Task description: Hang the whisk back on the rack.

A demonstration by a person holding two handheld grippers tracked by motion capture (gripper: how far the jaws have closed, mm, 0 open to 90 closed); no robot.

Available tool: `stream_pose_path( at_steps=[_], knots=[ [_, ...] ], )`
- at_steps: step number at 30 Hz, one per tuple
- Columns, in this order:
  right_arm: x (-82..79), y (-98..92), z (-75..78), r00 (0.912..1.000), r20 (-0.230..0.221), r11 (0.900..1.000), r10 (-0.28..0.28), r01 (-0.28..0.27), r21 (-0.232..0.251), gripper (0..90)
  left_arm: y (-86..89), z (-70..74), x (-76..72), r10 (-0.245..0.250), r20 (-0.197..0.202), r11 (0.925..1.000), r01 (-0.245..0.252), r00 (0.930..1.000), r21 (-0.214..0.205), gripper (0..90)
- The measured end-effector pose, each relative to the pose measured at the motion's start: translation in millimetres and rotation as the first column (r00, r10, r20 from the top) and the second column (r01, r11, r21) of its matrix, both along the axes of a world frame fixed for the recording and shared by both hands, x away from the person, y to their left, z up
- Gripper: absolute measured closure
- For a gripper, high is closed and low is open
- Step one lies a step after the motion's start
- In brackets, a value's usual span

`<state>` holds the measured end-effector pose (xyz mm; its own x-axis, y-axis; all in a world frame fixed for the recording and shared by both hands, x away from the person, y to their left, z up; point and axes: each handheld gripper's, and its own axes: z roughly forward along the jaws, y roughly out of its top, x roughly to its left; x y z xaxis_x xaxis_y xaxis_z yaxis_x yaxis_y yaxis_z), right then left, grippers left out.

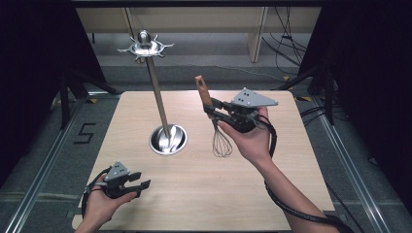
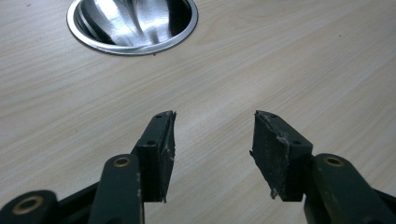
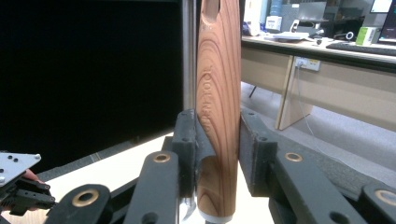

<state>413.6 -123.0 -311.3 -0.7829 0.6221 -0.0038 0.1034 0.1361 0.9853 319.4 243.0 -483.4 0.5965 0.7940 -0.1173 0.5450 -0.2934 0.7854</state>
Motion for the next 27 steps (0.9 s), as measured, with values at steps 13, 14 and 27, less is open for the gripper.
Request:
stream_pose_path(
  at_steps=[13,14,27],
  knots=[
    [5.5,15.5,3.7,0.9994,-0.026,0.9997,0.021,-0.021,0.011,71.3,0.7,0.3,-0.6,-0.002,-0.004,1.0000,0.002,1.0000,0.005,47.7],
    [6.6,15.5,3.9,0.9998,-0.014,0.9998,0.017,-0.017,0.007,71.3,0.6,0.3,-0.7,0.000,-0.002,1.0000,0.000,1.0000,0.005,47.6],
    [10.1,20.0,6.6,0.9996,-0.026,0.9997,0.005,-0.004,0.026,71.3,0.6,0.3,-0.3,-0.005,-0.007,1.0000,0.005,1.0000,0.006,47.6]
  ],
)
